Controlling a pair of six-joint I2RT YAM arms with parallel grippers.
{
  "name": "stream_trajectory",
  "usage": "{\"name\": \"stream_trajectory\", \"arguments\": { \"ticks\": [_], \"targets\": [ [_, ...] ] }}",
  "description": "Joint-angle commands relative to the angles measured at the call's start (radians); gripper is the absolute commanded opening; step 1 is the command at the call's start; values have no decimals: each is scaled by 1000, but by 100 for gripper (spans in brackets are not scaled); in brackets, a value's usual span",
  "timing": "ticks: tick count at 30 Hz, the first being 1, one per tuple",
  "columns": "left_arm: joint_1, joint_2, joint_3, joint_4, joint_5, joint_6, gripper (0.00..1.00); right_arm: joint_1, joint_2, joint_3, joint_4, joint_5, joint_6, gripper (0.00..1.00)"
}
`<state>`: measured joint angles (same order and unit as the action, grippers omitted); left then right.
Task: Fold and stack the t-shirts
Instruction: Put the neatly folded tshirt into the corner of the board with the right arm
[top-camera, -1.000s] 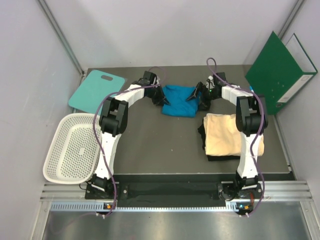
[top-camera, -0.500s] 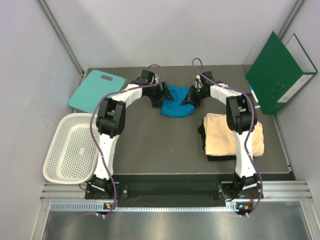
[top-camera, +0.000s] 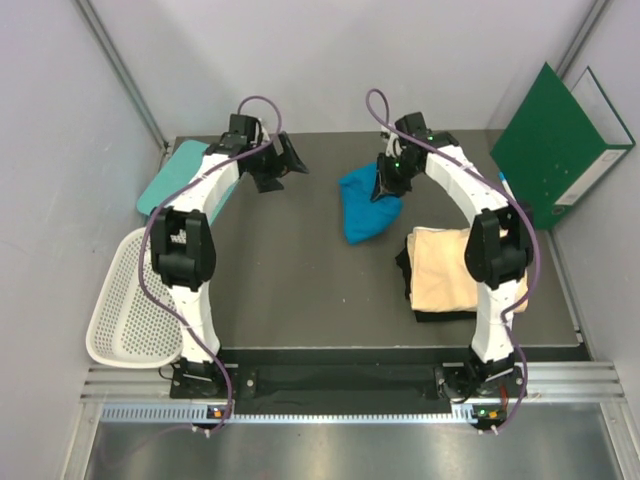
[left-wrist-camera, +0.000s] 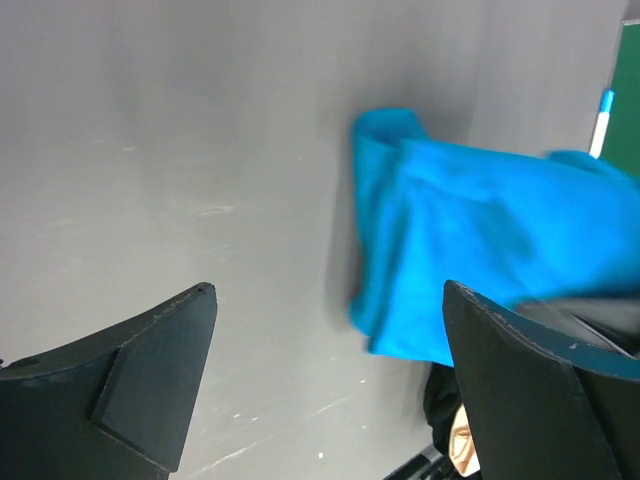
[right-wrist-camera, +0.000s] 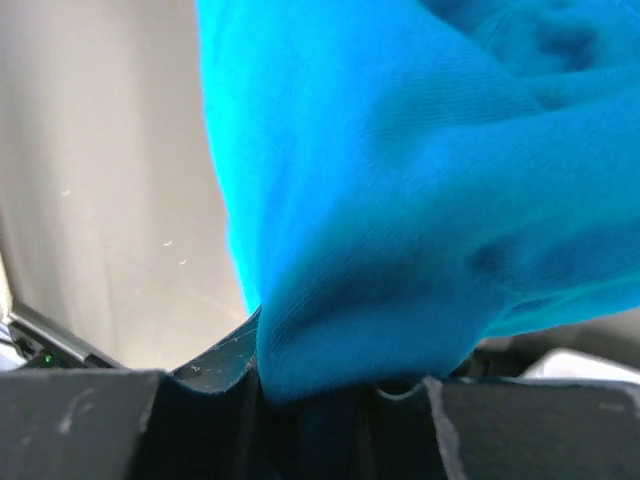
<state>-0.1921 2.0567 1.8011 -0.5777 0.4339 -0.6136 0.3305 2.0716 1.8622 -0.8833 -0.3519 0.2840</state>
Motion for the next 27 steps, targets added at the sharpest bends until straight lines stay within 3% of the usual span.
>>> {"name": "stream_trajectory", "arguments": {
  "ticks": [1, 10, 18, 27],
  "targets": [
    [-10, -49, -87, -60, 0, 37, 99, 30, -134, 117, -100, 39, -60, 13],
    [-13, -147, -331, 25, 2, 17, 99, 22, -443, -18, -189, 62, -29, 13],
    [-20, -142, -358, 27, 2, 31, 99, -34, -775, -337, -266, 119, -19, 14],
    [-38, -113, -322, 12, 11, 37, 99, -191, -969, -656, -267, 100, -49, 15]
  ]
}}
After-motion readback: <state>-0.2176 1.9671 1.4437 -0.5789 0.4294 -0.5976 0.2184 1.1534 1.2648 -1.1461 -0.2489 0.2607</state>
